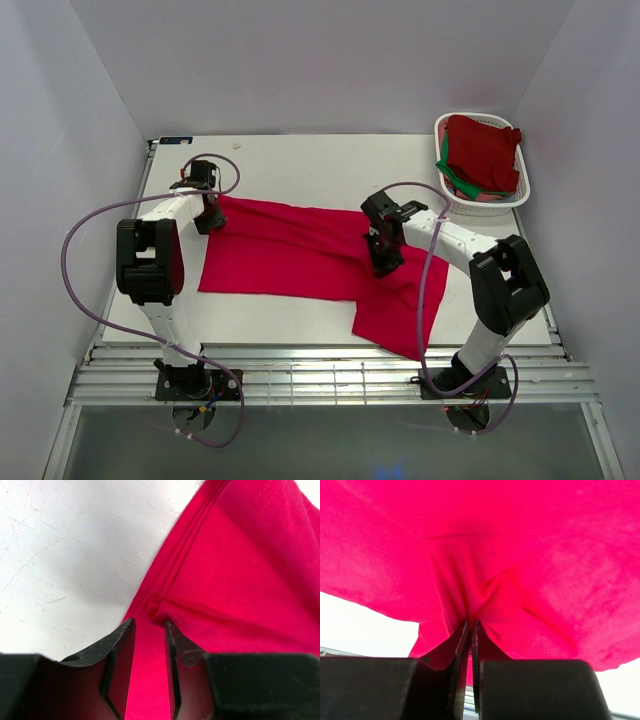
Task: Fold and stack the t-shirts
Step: Fold the flattened tshirt in 1/3 of the way
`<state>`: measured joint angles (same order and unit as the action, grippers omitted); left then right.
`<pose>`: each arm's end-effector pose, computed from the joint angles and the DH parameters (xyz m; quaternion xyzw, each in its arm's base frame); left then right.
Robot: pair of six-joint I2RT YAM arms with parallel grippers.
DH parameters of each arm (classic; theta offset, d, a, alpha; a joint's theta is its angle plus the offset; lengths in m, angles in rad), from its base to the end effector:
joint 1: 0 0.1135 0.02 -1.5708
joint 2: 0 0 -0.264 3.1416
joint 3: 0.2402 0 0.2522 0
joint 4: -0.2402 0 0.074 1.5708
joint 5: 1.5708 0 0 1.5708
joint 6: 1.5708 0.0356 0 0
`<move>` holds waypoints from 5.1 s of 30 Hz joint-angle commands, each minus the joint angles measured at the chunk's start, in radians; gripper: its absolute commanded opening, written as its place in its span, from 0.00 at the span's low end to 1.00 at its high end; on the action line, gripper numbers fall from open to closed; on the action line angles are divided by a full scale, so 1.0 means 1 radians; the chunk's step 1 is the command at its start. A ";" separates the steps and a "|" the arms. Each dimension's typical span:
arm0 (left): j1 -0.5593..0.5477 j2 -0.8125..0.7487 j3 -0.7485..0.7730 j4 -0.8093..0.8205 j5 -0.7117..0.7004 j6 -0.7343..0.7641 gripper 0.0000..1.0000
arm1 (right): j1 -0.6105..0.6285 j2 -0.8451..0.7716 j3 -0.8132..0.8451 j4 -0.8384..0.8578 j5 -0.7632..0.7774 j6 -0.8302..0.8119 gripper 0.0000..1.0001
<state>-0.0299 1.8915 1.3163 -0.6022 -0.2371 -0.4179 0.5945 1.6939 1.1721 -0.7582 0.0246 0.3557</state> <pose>0.3831 -0.0031 0.1808 -0.2104 0.9511 0.0700 0.2150 0.2706 0.1819 0.2004 -0.1161 0.9825 0.0554 0.1344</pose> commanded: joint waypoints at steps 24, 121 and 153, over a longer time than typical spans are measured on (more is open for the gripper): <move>0.002 -0.127 -0.038 0.039 -0.022 -0.044 0.42 | 0.192 0.016 0.043 -0.062 -0.068 0.114 0.08; -0.001 0.249 0.350 0.103 0.171 0.007 0.12 | -0.321 0.565 0.720 0.231 0.163 -0.146 0.08; -0.004 0.080 0.106 0.128 0.051 -0.022 0.50 | -0.263 0.616 0.710 0.192 -0.121 -0.124 0.08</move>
<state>-0.0303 2.0159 1.4044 -0.4698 -0.1688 -0.4278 0.3340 2.3138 1.8992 -0.5564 -0.0818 0.2321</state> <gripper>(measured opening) 0.506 0.078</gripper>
